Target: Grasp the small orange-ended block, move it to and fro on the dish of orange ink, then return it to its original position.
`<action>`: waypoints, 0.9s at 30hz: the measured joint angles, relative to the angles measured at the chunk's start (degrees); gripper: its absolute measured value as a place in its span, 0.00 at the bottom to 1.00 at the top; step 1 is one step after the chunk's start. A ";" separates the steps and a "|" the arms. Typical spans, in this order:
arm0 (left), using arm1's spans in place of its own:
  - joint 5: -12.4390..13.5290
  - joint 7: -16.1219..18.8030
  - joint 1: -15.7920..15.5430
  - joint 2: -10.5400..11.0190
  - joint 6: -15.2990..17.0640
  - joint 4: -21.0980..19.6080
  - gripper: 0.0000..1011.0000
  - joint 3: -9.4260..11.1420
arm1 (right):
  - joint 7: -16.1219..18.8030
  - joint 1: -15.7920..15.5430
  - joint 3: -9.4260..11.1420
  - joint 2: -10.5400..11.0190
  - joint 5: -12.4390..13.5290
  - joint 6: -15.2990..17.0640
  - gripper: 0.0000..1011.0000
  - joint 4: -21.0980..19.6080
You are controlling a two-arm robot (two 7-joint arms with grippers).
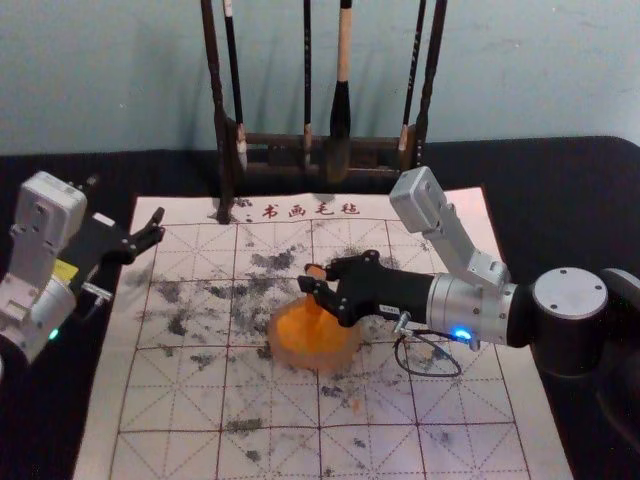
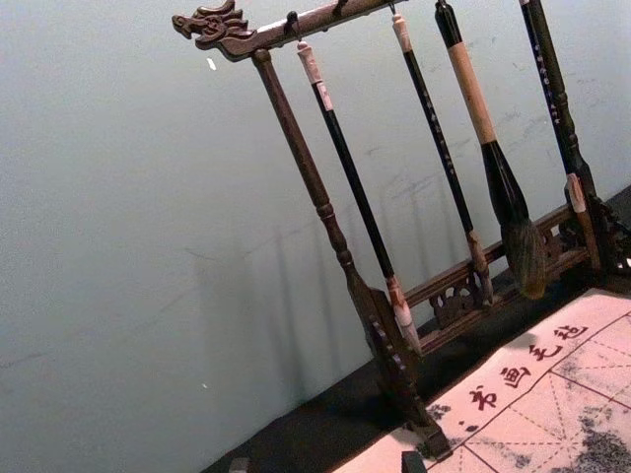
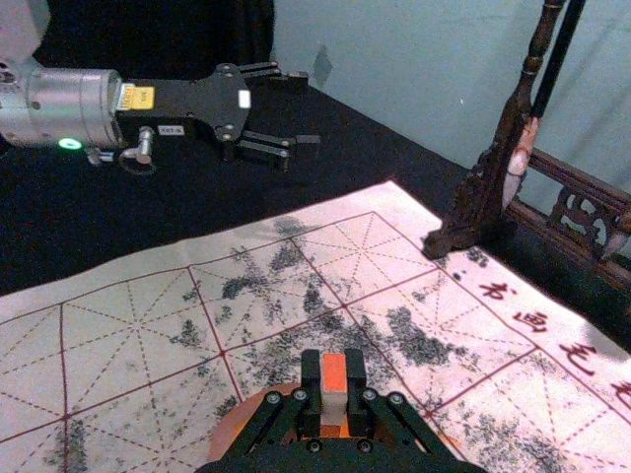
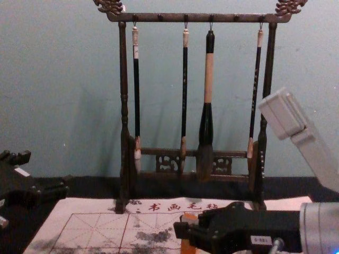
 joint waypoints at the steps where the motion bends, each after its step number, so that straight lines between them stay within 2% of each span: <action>1: 0.00 0.00 0.00 0.00 0.00 0.00 0.99 0.00 | 0.00 0.00 0.00 0.00 0.00 0.00 0.13 0.00; 27: 0.00 0.00 0.00 0.00 0.00 0.00 0.99 0.00 | -1.20 0.34 -0.41 -0.55 -1.04 0.53 0.13 1.12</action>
